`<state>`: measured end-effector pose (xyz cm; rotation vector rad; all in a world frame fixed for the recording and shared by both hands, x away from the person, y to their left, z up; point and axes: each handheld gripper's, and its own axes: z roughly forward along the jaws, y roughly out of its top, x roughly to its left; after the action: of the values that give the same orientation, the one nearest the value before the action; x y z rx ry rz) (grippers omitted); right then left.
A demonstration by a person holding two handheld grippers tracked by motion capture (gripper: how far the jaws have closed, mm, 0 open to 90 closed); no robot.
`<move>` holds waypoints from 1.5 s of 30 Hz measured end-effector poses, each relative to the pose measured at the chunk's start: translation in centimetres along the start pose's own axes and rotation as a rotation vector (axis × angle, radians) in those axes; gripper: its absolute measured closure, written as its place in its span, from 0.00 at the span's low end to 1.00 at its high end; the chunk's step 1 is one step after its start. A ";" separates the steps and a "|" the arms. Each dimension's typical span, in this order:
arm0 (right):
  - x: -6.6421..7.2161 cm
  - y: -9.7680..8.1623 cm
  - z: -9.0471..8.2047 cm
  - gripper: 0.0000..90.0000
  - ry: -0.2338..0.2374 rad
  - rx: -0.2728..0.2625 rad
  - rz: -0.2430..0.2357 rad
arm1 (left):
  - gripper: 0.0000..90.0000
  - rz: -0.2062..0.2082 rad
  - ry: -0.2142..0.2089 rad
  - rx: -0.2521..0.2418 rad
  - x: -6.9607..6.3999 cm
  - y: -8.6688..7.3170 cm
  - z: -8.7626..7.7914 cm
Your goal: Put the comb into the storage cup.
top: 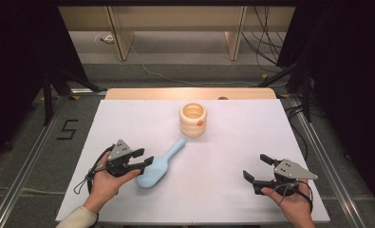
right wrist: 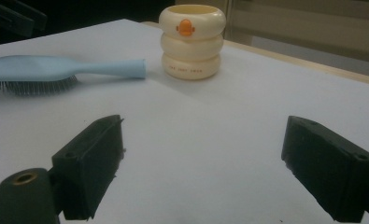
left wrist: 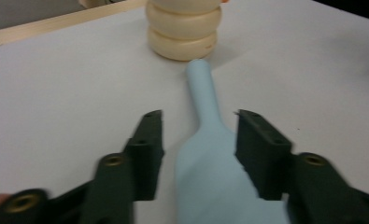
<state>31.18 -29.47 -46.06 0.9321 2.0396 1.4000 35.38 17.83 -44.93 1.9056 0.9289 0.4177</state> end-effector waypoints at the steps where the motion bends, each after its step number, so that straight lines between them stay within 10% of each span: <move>1: 0.0 0.0 0.0 0.16 0.000 0.000 0.000 | 0.72 0.041 -0.009 0.036 -0.5 0.7 0.7; 5: 0.0 0.0 0.0 0.16 0.001 0.000 0.003 | 1.00 0.108 -0.008 0.104 -1.4 1.9 2.7; 22: -0.1 -0.1 0.0 0.17 0.004 0.000 0.006 | 1.00 0.280 -0.091 0.394 -4.4 5.8 10.9; 45: -0.1 -0.1 0.0 0.17 0.015 -0.001 0.015 | 1.00 0.364 -0.083 0.539 -4.4 6.7 14.2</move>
<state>31.25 -29.59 -46.20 0.9413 2.0462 1.4204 44.22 4.15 -45.78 2.5817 0.6786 0.3137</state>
